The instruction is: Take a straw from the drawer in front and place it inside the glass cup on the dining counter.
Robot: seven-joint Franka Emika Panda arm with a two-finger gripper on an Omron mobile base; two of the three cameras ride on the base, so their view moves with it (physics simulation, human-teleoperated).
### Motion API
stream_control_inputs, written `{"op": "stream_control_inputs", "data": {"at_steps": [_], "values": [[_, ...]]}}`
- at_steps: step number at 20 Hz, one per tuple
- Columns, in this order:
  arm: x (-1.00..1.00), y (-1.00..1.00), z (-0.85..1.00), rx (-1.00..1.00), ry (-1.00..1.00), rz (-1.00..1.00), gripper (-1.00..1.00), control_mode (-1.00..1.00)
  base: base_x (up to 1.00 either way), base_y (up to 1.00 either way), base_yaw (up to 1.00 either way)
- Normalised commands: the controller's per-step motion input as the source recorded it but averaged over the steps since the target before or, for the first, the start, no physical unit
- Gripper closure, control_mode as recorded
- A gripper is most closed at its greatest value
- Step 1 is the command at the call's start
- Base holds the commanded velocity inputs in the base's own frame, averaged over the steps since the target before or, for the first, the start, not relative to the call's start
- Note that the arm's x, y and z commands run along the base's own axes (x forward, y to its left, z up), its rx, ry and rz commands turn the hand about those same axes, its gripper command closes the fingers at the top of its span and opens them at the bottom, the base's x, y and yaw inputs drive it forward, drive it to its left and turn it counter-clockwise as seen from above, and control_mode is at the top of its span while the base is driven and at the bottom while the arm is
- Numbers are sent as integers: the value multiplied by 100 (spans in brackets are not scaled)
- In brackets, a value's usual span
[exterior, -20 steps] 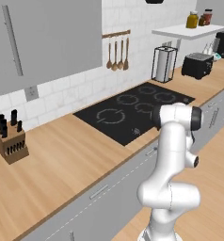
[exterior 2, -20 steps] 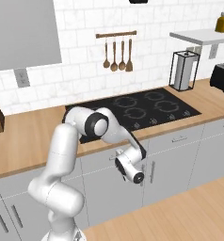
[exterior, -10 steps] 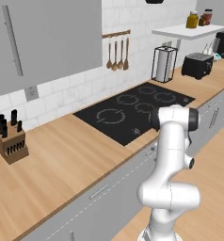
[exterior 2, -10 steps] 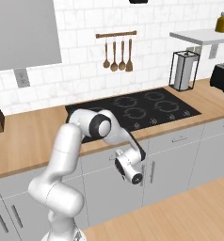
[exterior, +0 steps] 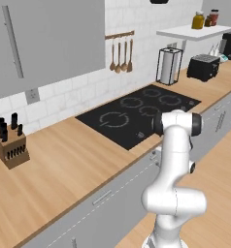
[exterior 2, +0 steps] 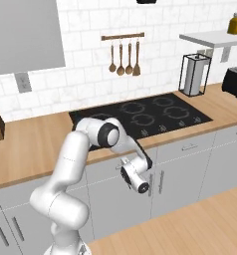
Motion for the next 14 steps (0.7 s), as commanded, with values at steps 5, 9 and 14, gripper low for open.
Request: {"op": "stream_control_inputs", "data": {"at_steps": [5, 9, 14], "values": [[35, 4, -45, -10, 0, 2, -100, -100, 0, 0, 0], [40, 10, -54, -17, 2, 1, -100, -100, 0, 0, 0], [50, 30, -59, -26, 16, 0, 100, -100, 0, 0, 0]]}}
